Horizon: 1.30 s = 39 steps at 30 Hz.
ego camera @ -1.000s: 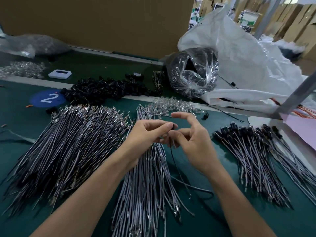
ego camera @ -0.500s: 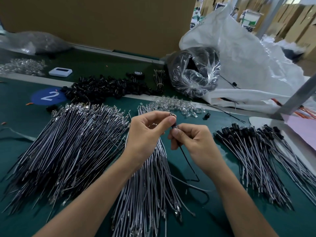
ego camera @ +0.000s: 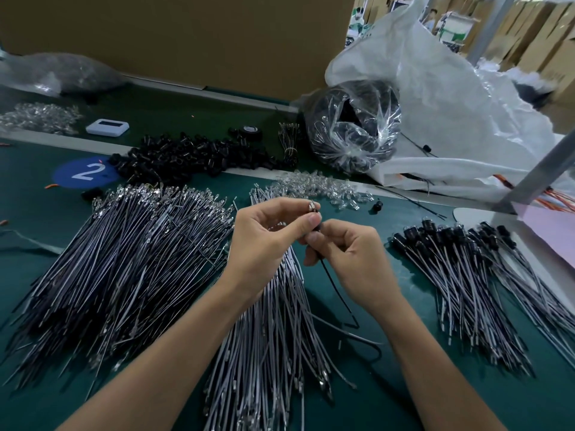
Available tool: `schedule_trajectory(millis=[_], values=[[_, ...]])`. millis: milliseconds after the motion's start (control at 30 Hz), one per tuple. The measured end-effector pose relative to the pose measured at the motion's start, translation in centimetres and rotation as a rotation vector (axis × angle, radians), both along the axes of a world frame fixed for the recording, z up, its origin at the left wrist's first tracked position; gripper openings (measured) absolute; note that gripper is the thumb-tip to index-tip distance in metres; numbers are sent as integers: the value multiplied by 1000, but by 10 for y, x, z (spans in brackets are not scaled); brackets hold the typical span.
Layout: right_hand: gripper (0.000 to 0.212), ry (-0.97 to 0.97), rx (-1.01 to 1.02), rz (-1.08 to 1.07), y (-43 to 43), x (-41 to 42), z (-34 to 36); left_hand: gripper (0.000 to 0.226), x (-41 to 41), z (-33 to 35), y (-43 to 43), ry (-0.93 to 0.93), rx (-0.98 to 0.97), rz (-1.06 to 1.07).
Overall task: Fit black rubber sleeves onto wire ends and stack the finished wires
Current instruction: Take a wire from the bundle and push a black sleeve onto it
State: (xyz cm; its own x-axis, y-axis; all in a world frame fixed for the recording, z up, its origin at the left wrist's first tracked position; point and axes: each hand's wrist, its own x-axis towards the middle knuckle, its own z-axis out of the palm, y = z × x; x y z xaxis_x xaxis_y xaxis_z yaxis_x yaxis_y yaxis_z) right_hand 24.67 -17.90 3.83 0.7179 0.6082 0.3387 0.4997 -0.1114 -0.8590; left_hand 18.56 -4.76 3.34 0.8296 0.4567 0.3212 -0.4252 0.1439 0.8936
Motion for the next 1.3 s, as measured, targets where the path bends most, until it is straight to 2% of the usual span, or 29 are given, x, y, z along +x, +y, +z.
schedule_trajectory(millis=[133, 267, 333, 467, 733, 1167, 1300], values=[[10, 7, -76, 7, -1, 1, 1, 16, 1, -2, -4, 12, 39, -5], [10, 5, -154, 15, -6, 5, 6, 13, 1, -1, -2, 0, -18, 82], [4, 65, -108, 72, -9, 7, 10, 14, 1, 1, 1, -3, -46, 113], [9, 141, -75, 107, -8, 4, 9, 15, 1, 2, -2, 18, -119, 89], [21, 62, 11, -62, -1, -1, 3, 21, 0, 1, -9, 78, -121, 49], [15, 60, 12, -67, -1, -2, 4, 17, -3, 8, -3, 22, -130, 77], [20, 75, 27, -62, -1, -2, 2, 13, -3, 9, 0, 25, -142, 73]])
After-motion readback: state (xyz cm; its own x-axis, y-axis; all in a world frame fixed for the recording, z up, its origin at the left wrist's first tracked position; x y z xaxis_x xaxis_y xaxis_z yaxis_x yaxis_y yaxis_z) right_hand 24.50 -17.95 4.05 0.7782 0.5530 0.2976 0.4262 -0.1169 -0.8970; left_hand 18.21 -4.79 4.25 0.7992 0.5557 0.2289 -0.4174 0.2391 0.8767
